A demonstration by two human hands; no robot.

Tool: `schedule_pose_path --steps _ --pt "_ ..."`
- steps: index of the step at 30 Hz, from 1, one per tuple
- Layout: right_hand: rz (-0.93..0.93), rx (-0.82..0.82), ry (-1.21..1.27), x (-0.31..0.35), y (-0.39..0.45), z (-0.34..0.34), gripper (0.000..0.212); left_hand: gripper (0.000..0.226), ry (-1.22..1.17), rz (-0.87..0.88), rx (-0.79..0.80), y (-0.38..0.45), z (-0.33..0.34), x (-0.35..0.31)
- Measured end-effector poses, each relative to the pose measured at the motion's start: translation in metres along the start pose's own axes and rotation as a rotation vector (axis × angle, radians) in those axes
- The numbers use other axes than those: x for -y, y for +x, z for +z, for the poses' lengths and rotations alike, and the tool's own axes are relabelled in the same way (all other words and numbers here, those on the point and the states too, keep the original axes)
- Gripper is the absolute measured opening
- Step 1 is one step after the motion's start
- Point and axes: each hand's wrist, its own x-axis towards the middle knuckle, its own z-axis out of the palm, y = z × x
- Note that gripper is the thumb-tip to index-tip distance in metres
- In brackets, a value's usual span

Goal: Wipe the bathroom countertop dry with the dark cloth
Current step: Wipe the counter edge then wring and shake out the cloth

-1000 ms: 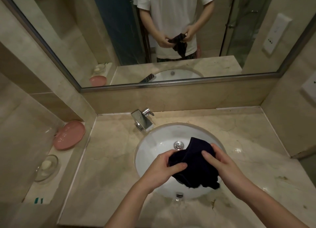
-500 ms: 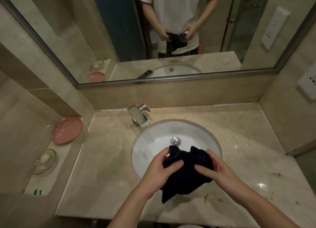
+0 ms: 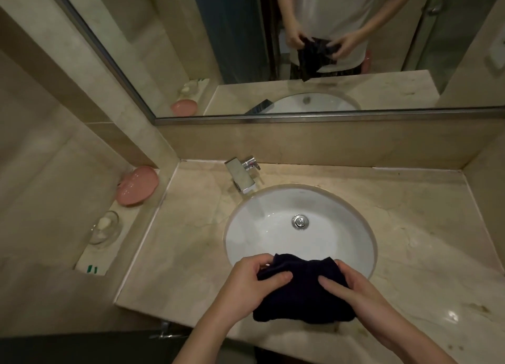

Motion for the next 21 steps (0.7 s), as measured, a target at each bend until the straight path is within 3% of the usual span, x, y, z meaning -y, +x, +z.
schedule_pose_path --steps 6,13,17,19,21 --pt "-0.151 -0.003 -0.144 0.009 0.008 0.018 0.034 0.023 0.164 -0.148 0.160 -0.005 -0.045 0.021" --pt "-0.110 -0.001 -0.132 0.005 0.018 0.060 0.044 0.023 0.105 -0.128 0.380 -0.001 -0.104 0.045" --pt "-0.076 -0.119 -0.021 -0.003 0.024 0.097 0.058 0.018 -0.082 -0.092 0.457 -0.002 -0.147 0.064" --pt "-0.056 -0.152 0.057 -0.005 0.030 0.119 0.060 0.035 -0.226 -0.085 0.407 0.001 -0.164 0.074" --pt "-0.052 -0.172 0.099 0.001 0.037 0.140 0.046 0.055 -0.583 -0.073 0.410 0.006 -0.169 0.084"
